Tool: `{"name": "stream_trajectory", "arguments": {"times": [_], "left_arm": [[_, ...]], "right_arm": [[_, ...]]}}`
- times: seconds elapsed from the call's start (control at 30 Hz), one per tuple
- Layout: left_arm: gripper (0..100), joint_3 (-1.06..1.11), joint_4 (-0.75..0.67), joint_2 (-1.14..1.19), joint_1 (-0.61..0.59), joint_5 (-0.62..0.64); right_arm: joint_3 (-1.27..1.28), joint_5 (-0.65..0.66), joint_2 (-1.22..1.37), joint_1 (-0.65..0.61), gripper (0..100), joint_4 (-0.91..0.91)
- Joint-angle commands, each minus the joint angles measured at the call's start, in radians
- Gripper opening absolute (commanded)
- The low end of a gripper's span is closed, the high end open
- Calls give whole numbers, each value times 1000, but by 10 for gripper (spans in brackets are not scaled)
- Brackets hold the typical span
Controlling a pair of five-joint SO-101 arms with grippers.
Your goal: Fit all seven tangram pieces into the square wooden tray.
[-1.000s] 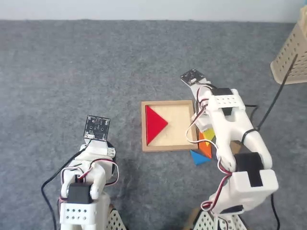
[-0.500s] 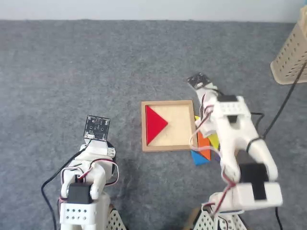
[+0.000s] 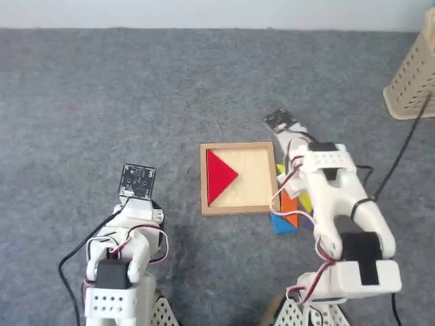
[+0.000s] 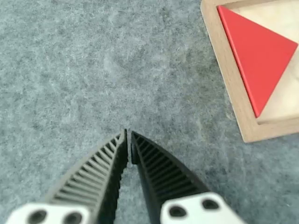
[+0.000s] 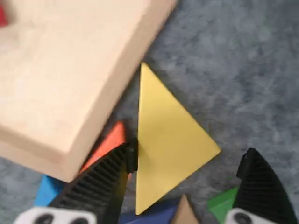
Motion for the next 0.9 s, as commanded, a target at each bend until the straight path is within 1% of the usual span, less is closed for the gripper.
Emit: {"name": "stream_trajectory", "arguments": {"times": [0.0, 0.27, 0.33, 0.53, 0.6, 0.7, 0.87], "left_arm": [[11, -5, 5, -3, -5, 9], [11, -5, 5, -3, -5, 9], [11, -5, 5, -3, -5, 9], [11, -5, 5, -3, -5, 9], [11, -5, 5, -3, -5, 9], [11, -5, 5, -3, -5, 9], [11, -5, 5, -3, -5, 9]], "right_arm": [[-91, 18, 13, 39, 336, -7], [-207, 18, 173, 44, 336, -5], [-232, 18, 197, 44, 336, 22], [-253, 11, 209, 45, 333, 67], [-241, 9, 202, 45, 308, 65], [-239, -32, 200, 61, 273, 65], [-239, -80, 202, 70, 272, 76]]}}
